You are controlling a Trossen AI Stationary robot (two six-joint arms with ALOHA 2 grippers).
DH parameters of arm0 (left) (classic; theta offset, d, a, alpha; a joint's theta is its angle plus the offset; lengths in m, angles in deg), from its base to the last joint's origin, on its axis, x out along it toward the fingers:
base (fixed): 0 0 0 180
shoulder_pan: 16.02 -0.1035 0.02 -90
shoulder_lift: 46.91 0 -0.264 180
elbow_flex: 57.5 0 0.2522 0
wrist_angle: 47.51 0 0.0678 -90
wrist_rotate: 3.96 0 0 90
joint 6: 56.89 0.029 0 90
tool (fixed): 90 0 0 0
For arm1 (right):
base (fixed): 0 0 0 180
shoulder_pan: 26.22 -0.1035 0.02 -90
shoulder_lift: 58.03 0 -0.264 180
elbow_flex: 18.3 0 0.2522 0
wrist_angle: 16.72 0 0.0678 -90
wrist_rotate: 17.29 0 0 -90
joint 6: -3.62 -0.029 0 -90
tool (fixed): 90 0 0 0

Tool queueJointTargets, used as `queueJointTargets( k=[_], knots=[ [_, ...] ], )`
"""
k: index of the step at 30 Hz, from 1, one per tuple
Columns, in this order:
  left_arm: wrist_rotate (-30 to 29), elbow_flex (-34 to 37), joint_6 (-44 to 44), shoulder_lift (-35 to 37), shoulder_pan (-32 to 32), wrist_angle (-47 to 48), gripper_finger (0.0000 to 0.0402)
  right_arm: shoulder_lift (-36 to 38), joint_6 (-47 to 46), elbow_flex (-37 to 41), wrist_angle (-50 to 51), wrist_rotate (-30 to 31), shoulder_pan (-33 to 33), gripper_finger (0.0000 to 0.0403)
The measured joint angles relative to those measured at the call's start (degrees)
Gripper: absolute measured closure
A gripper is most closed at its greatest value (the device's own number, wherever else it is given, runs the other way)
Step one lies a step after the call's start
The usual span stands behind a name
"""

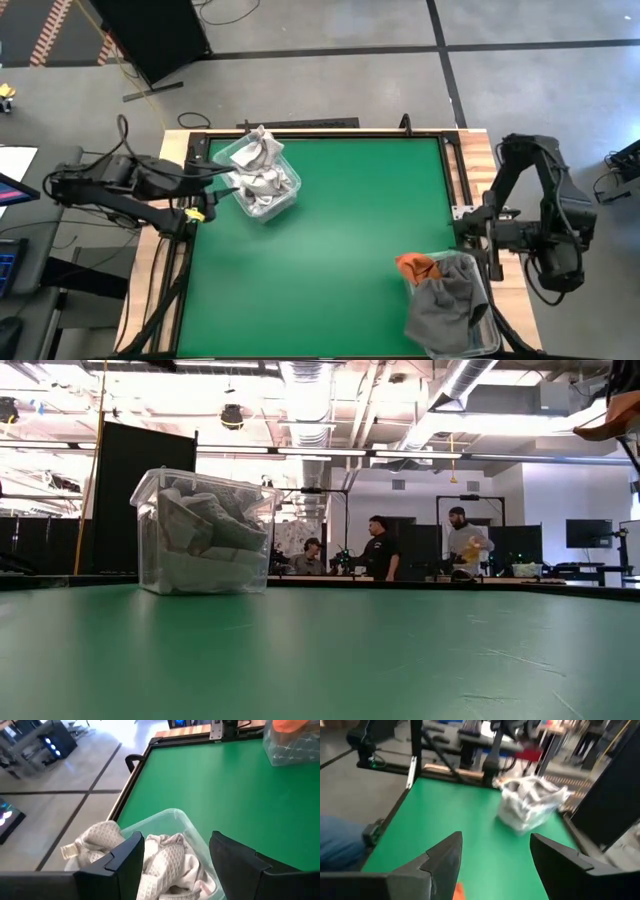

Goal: Sort towels by color in basket
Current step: Return to Home Position

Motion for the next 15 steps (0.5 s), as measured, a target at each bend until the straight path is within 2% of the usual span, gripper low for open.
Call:
queueJointTargets(
  k=[6,11,15],
  knots=[
    [0.7,16.0,0.8,13.8,0.0,-9.1,0.0187,5.0,-6.6,6.3,4.0,6.7,-2.2,0.0138],
    [7.9,27.3,2.5,24.3,0.0,-20.1,0.0187,12.1,-9.3,12.8,3.9,12.1,-4.6,0.0138],
    [9.0,33.2,5.1,30.4,0.0,-28.4,0.0187,19.3,-10.3,17.4,3.9,16.5,-7.2,0.0138]
  ],
)
